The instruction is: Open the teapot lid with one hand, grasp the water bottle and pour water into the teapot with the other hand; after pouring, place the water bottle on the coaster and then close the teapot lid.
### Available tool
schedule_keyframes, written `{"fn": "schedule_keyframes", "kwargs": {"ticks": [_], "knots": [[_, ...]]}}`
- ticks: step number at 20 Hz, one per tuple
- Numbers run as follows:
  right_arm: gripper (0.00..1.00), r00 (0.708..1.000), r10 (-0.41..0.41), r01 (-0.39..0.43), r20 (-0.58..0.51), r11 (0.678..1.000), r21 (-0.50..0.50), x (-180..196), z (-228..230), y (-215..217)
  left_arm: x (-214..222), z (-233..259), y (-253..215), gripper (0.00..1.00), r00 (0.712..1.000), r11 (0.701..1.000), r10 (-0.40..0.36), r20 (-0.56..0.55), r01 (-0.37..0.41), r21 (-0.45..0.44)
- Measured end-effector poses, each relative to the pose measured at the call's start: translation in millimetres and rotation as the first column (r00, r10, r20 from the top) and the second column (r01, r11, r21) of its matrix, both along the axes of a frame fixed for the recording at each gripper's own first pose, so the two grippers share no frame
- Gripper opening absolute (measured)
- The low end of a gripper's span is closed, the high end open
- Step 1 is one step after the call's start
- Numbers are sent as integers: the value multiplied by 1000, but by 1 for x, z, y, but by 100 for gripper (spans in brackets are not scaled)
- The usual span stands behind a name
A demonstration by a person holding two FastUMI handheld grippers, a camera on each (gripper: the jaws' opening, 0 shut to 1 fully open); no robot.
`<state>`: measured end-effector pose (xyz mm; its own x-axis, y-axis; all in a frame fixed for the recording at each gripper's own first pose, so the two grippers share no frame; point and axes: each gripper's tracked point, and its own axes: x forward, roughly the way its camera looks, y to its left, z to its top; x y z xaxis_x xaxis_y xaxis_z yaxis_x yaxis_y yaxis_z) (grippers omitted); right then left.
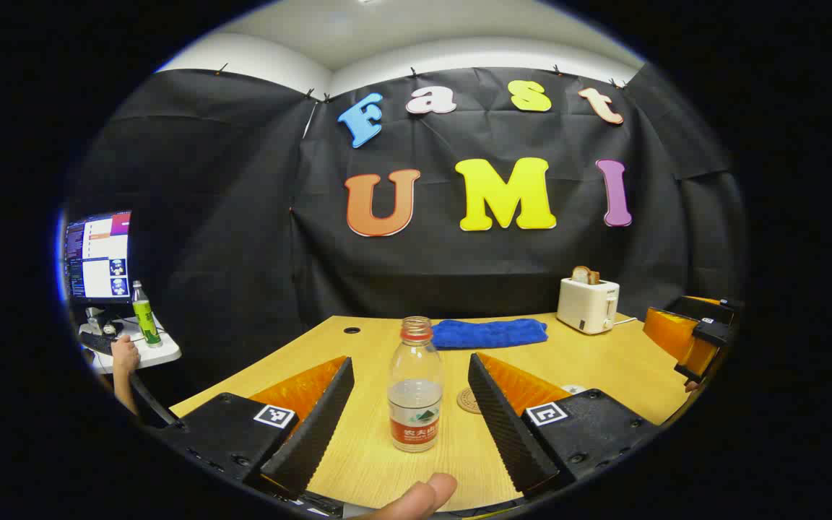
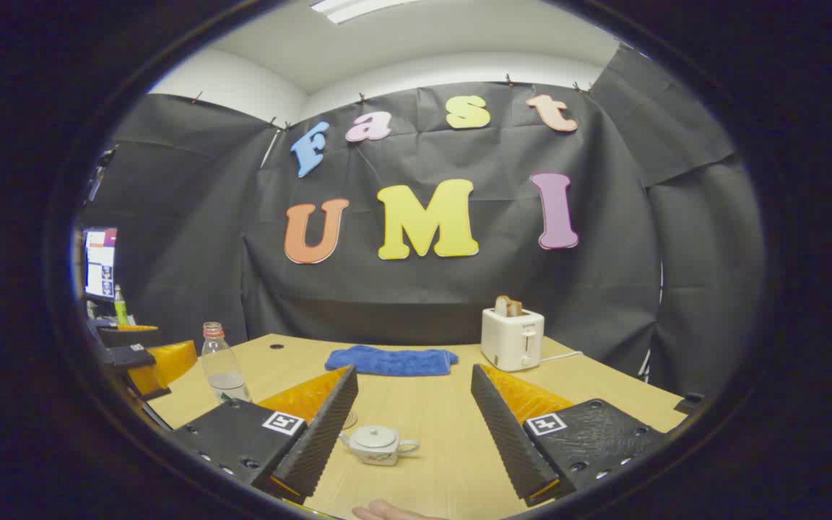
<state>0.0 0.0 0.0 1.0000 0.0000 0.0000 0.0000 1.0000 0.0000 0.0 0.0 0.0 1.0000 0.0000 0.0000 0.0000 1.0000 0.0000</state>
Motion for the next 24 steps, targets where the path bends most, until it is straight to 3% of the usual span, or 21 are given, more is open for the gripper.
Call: {"fn": "schedule_keyframes", "kwargs": {"ticks": [13,15,24], "knots": [[94,999,-22,21,-49,1000,-21,12,-18,-8,5,-8,15,100,1000,999,24,-17,-23,23],[97,999,-17,15,-50,999,-28,15,-21,-6,5,-10,15,100,999,999,27,-23,-26,17],[97,992,35,-42,-120,997,-59,54,-84,25,20,-27,21,100,998,999,35,-60,-33,20]]}}
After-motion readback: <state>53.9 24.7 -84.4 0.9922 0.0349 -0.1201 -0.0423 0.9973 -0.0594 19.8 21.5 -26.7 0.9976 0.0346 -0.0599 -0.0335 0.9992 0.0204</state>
